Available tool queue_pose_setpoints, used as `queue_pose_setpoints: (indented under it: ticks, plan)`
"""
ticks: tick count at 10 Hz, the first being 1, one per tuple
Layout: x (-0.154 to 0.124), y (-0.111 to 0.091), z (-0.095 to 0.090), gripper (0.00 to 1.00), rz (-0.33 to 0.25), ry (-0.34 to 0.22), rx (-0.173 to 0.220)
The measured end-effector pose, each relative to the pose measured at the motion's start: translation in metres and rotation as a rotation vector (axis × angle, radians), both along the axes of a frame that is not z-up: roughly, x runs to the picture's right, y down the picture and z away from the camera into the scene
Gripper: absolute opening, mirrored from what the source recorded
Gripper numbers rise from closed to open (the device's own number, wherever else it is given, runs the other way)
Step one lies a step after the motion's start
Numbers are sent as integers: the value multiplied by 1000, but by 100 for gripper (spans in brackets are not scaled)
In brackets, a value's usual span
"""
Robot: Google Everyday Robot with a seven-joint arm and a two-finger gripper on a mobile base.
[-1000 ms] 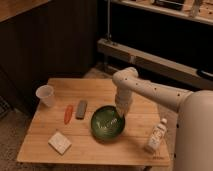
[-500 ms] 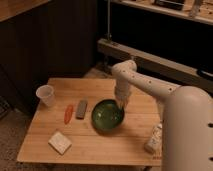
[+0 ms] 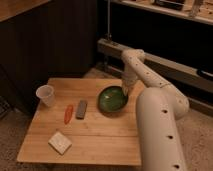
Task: Drag the ceramic bowl in a circle
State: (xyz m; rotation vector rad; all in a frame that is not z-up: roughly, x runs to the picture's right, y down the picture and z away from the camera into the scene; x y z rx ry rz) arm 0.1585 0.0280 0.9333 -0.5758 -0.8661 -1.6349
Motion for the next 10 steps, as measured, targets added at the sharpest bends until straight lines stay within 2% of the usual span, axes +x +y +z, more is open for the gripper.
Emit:
queue_pose_setpoints:
  ticks: [3,5,10]
  plan:
    - [36,4,3,0,46,33,-18]
    - [56,17,-6,0,70,61,-25]
    - [86,57,-32,0,132,81,-50]
